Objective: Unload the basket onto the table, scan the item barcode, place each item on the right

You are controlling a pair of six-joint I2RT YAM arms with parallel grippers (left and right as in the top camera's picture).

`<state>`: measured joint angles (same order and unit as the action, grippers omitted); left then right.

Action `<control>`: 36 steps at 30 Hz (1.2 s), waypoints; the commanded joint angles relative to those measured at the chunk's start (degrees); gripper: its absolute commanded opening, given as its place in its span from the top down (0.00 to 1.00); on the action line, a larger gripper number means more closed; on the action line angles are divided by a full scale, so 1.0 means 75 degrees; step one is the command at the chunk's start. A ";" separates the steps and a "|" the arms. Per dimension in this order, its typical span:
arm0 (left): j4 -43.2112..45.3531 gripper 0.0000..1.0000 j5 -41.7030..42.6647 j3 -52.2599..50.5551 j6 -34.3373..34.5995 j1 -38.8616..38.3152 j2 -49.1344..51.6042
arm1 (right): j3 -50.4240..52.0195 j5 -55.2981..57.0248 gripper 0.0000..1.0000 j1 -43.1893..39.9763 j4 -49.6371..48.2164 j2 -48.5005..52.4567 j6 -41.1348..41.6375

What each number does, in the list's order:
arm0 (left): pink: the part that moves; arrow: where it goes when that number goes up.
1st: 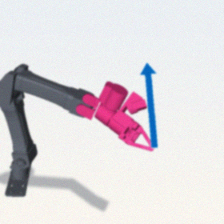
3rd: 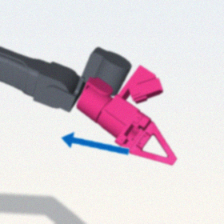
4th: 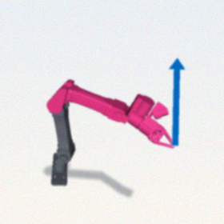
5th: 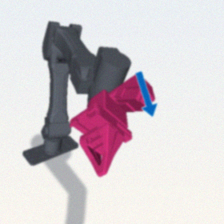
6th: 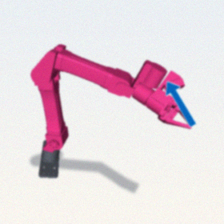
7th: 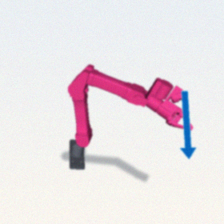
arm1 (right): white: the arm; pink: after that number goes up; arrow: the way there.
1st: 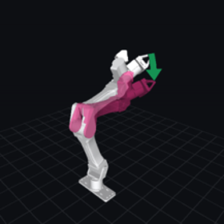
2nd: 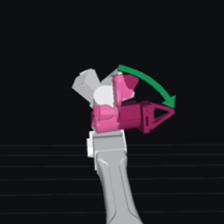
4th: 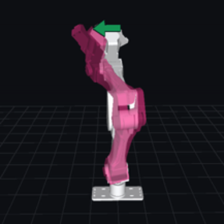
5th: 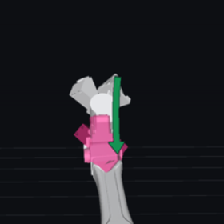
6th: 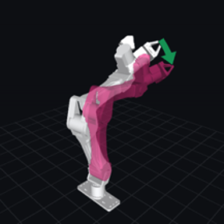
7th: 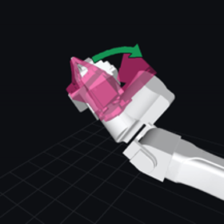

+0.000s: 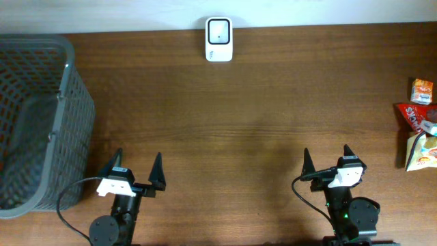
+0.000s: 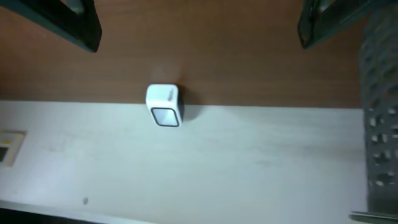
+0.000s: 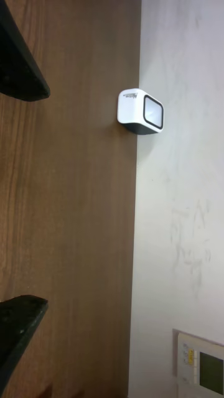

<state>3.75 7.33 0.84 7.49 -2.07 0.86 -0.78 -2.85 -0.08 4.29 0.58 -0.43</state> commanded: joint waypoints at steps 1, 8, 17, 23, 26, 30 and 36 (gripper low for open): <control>-0.0111 0.01 0.0108 -0.0041 -0.0102 0.0321 -0.0082 | 0.0061 0.0012 0.02 -0.0044 0.0009 -0.0052 0.0003; -0.1046 0.01 -0.0009 -0.0044 -0.0396 0.0463 -0.0082 | 0.0061 0.0012 0.01 -0.0044 0.0009 -0.0052 0.0003; -0.1160 0.01 -0.1174 -0.0050 -0.0440 0.0463 -0.0082 | 0.0061 0.0012 0.01 -0.0044 0.0009 -0.0052 0.0003; -0.1157 0.01 -0.1207 -0.0050 -0.1253 0.0498 -0.0082 | 0.0061 0.0012 0.01 -0.0044 0.0009 -0.0052 0.0003; -0.1166 0.01 -0.1166 -0.0050 -0.1303 0.0498 -0.0082 | 0.0061 0.0012 0.01 -0.0044 0.0009 -0.0052 0.0003; -0.1169 0.01 -0.1137 -0.0050 -0.1291 0.0498 -0.0079 | 0.0061 0.0015 0.02 -0.0044 0.0009 -0.0052 0.0003; -0.1169 0.01 -0.1274 -0.0050 -0.0568 0.0635 -0.0079 | 0.0061 0.0012 0.01 -0.0044 0.0009 -0.0052 0.0003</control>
<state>-4.73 -1.08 0.80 -0.32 1.39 0.73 -0.78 -2.85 -0.08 4.29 0.58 -0.43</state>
